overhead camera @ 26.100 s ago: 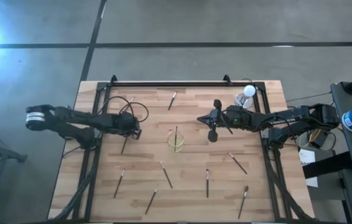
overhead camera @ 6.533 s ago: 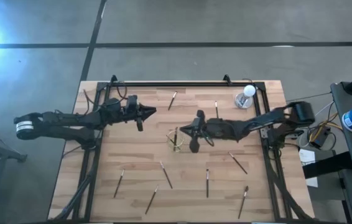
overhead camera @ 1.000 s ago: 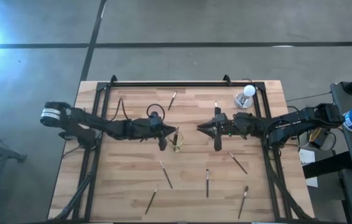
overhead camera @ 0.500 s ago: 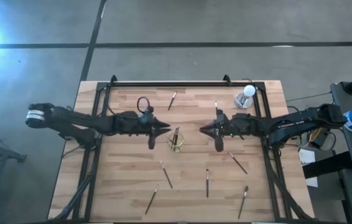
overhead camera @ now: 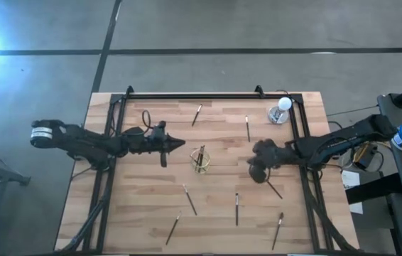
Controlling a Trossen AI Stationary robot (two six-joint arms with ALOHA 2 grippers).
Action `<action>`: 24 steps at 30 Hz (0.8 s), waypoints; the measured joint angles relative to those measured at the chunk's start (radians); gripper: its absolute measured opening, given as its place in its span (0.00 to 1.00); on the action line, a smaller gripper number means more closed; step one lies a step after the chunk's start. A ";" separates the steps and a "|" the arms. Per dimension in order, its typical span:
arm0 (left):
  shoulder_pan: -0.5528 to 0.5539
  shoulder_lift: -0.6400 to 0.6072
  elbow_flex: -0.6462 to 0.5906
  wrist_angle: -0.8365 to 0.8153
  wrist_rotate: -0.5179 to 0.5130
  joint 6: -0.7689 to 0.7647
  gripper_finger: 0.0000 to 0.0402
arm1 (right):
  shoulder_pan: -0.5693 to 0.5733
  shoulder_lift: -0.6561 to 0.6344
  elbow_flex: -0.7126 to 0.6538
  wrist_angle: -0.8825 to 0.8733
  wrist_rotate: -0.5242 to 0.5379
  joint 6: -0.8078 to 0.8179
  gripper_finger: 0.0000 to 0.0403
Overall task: Pick & Place Makeup Brushes
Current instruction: Put the eyeshadow brush into the gold makeup brush holder
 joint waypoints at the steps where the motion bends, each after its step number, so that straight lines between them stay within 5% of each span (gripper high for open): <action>1: 0.003 0.000 -0.006 0.004 -0.002 0.006 0.00 | 0.026 0.009 0.007 -0.062 0.016 0.067 0.02; 10: 0.008 0.004 -0.033 0.011 -0.010 0.019 0.00 | 0.197 0.136 0.009 -0.290 -0.045 0.511 0.11; 17: 0.008 0.004 -0.054 0.010 -0.010 0.018 0.00 | 0.160 0.249 0.008 -0.299 -0.089 0.554 0.27; 24: 0.008 0.004 -0.086 0.038 -0.012 0.009 0.00 | 0.112 0.316 0.007 -0.256 -0.125 0.527 0.29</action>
